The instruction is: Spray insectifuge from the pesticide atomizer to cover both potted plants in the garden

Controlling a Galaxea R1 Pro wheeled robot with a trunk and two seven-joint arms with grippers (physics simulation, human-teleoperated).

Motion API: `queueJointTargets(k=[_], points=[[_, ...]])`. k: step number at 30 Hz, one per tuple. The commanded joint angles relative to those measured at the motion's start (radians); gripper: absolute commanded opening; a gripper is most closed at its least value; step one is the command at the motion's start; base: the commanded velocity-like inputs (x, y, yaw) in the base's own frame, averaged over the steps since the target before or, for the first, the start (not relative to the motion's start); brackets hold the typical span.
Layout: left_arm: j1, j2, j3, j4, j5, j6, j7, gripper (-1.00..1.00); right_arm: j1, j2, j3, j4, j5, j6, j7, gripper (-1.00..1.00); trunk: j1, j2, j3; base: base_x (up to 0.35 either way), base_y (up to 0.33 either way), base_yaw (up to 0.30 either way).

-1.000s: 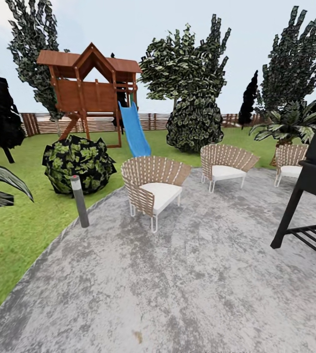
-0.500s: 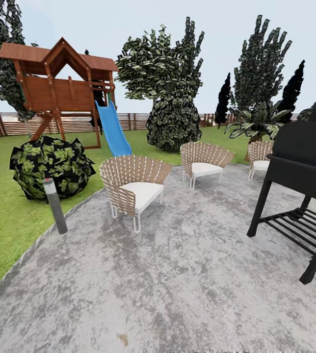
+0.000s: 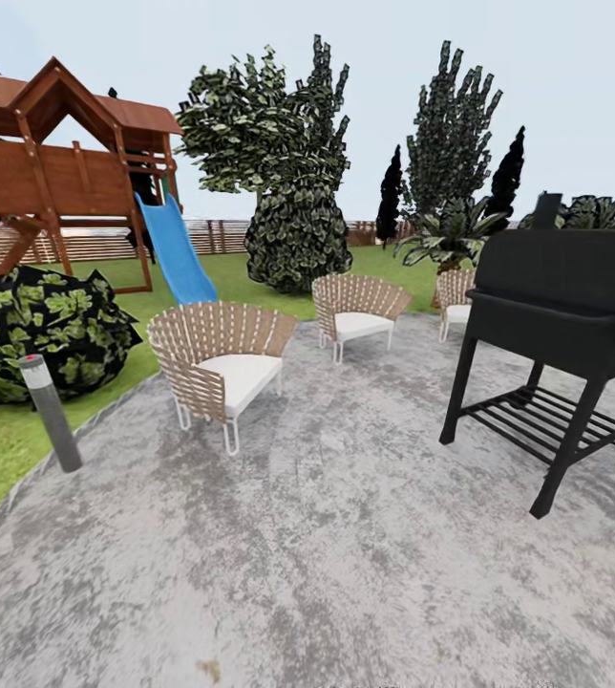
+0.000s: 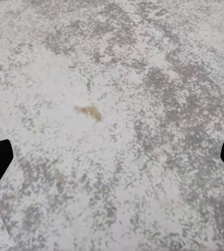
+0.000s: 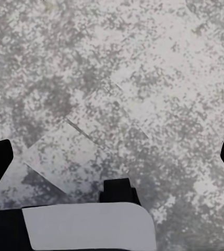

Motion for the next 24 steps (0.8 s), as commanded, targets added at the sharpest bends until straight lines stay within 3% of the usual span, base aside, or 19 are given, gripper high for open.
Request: queueJointTargets(k=[1, 8, 10, 11, 12, 17, 20, 24], points=[[0.0, 0.0, 0.0, 0.001, 0.0, -0.003, 0.0, 1.0, 0.0, 0.0, -0.002, -0.002, -0.001, 0.001, 0.002, 1.0, 0.004, -0.008, -0.004, 0.0, 0.0, -0.272], [0.0, 0.001, 0.003, 0.0, -0.001, -0.003, 0.0, 1.0, 0.001, -0.001, -0.012, -0.005, -0.001, 0.001, 0.001, 1.0, 0.031, -0.057, -0.026, 0.0, 0.0, -0.271], [0.0, 0.002, 0.004, -0.003, -0.001, -0.003, 0.0, 1.0, 0.001, -0.002, -0.037, -0.014, -0.002, 0.001, 0.001, 1.0, 0.038, -0.071, -0.032, 0.0, 0.0, -0.261], [0.0, 0.003, 0.004, -0.006, -0.001, -0.003, 0.0, 1.0, 0.001, -0.003, -0.064, -0.024, -0.002, 0.001, 0.002, 1.0, 0.042, -0.078, -0.035, 0.0, 0.0, -0.252], [-0.002, 0.003, 0.005, -0.018, -0.002, -0.003, 0.0, 1.0, 0.001, -0.004, -0.119, -0.043, -0.002, 0.001, 0.002, 1.0, 0.046, -0.085, -0.038, 0.0, 0.0, -0.244], [-0.026, 0.002, 0.005, -0.069, -0.002, -0.003, 0.0, 1.0, 0.001, -0.003, -0.249, -0.102, -0.001, 0.002, 0.002, 1.0, 0.065, -0.12, -0.054, 0.0, 0.0, -0.229], [-0.058, 0.001, 0.004, -0.096, -0.002, -0.001, 0.0, 1.0, 0.001, -0.002, -0.272, -0.164, 0.0, 0.004, 0.001, 1.0, 0.077, -0.141, -0.064, 0.0, 0.0, -0.169], [-0.152, -0.001, 0.003, -0.122, 0.002, 0.002, 0.001, 1.0, 0.001, -0.001, -0.282, -0.239, 0.0, 0.004, 0.001, 1.0, 0.092, -0.169, -0.076, 0.0, 0.0, -0.042]])
